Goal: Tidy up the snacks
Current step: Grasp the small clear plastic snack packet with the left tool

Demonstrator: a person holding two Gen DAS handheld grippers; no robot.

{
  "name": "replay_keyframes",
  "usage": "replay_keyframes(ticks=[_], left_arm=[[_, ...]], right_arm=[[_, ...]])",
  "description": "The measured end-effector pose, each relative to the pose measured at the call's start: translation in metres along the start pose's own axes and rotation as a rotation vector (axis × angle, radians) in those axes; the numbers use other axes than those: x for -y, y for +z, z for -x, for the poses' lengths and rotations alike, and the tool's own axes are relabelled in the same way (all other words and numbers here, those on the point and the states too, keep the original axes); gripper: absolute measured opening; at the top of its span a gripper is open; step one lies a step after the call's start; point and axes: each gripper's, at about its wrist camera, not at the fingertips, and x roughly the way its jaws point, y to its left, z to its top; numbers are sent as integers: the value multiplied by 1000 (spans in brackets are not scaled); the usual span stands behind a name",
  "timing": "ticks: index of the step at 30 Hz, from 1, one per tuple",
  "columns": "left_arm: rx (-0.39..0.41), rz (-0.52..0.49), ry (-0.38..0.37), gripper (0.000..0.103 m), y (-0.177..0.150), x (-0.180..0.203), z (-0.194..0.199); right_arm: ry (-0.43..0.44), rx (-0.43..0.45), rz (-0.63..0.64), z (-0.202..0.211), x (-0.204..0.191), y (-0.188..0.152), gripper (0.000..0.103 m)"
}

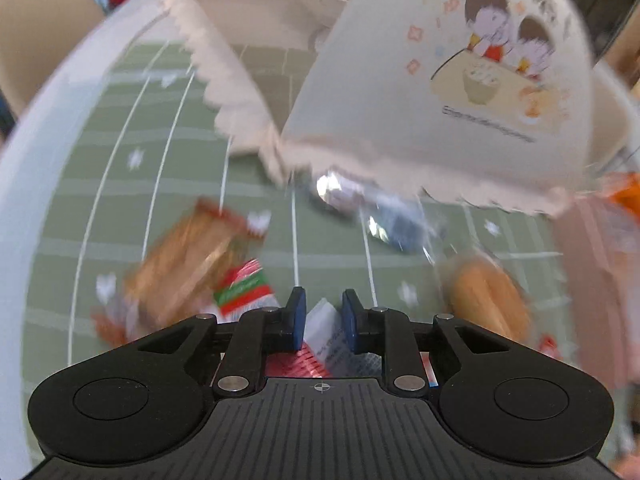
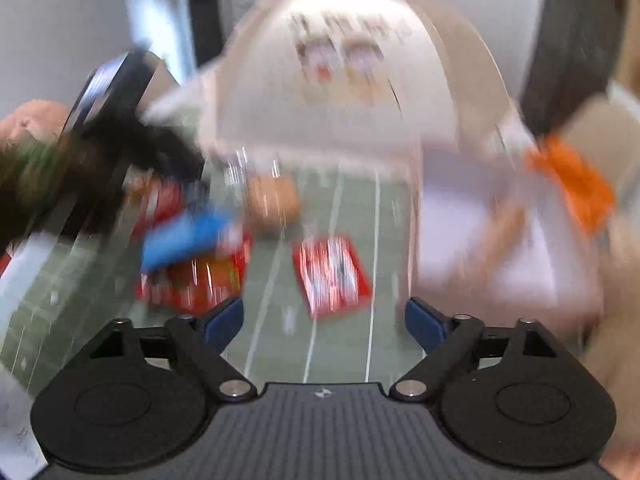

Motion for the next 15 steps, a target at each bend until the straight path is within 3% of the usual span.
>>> replay_keyframes(ticks=[3, 6, 10, 15], left_arm=[[43, 77, -75, 23, -22, -27, 33], [122, 115, -126, 23, -47, -47, 77], [164, 128, -177, 23, -77, -71, 117], [120, 152, -208, 23, -119, -93, 131]], right_arm=[[100, 31, 100, -35, -16, 50, 91], [165, -21, 132, -95, -36, 90, 87], [128, -90, 229, -176, -78, 113, 75], [66, -111, 330, -237, -108, 112, 74]])
